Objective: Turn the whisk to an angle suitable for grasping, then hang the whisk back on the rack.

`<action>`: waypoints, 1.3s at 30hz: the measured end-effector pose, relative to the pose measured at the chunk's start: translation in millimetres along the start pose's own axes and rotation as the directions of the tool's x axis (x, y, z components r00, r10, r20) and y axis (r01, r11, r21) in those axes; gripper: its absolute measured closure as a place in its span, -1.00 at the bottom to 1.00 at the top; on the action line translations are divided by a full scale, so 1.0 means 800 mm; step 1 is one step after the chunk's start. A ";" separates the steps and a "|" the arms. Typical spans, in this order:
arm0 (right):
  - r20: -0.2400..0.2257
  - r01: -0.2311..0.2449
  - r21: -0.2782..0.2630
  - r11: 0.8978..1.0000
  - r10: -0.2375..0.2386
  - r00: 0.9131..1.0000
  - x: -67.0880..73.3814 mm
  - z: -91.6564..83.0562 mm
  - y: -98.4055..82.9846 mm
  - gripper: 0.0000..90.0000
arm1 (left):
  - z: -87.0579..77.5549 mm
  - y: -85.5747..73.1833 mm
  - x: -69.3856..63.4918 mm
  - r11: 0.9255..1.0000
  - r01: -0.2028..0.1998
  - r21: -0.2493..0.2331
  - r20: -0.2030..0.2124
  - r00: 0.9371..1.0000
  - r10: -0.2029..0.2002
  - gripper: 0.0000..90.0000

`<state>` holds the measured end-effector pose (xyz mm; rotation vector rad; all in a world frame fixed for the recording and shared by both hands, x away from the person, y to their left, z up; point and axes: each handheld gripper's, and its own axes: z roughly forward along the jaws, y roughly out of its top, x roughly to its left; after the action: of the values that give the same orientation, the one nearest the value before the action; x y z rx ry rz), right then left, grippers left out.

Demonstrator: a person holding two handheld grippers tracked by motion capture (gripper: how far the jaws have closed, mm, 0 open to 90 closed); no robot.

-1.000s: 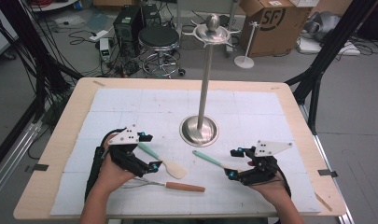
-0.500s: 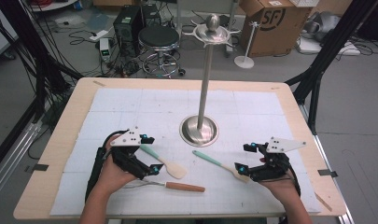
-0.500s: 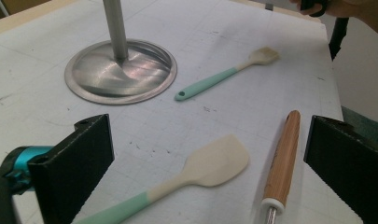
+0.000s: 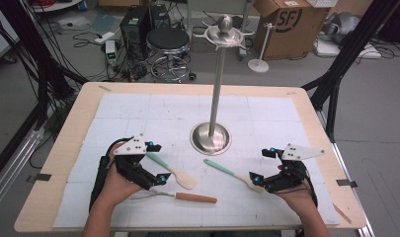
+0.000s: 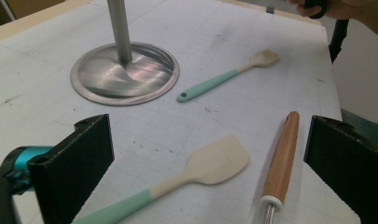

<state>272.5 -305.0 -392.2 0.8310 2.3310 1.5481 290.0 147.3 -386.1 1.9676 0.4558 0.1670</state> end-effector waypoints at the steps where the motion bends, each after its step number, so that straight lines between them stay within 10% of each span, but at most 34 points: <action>1: -0.002 -0.001 0.005 1.000 0.001 1.000 0.000 0.001 0.000 -0.96 | -0.001 0.000 0.000 1.000 0.001 -0.002 0.003 1.000 -0.001 -0.95; 24: -0.024 0.020 0.058 0.998 -0.019 1.000 0.002 0.012 -0.004 -0.95 | 0.002 0.002 -0.003 1.000 -0.004 -0.003 0.018 1.000 0.004 -0.95; 39: -0.034 0.029 0.066 0.997 -0.027 0.999 0.002 0.018 -0.001 -0.95 | 0.030 0.016 -0.036 0.989 -0.092 0.113 0.071 0.994 0.084 -0.95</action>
<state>277.6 -293.3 -399.1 0.7896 2.4186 1.4922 274.2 110.9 -382.3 2.1026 0.3424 0.1329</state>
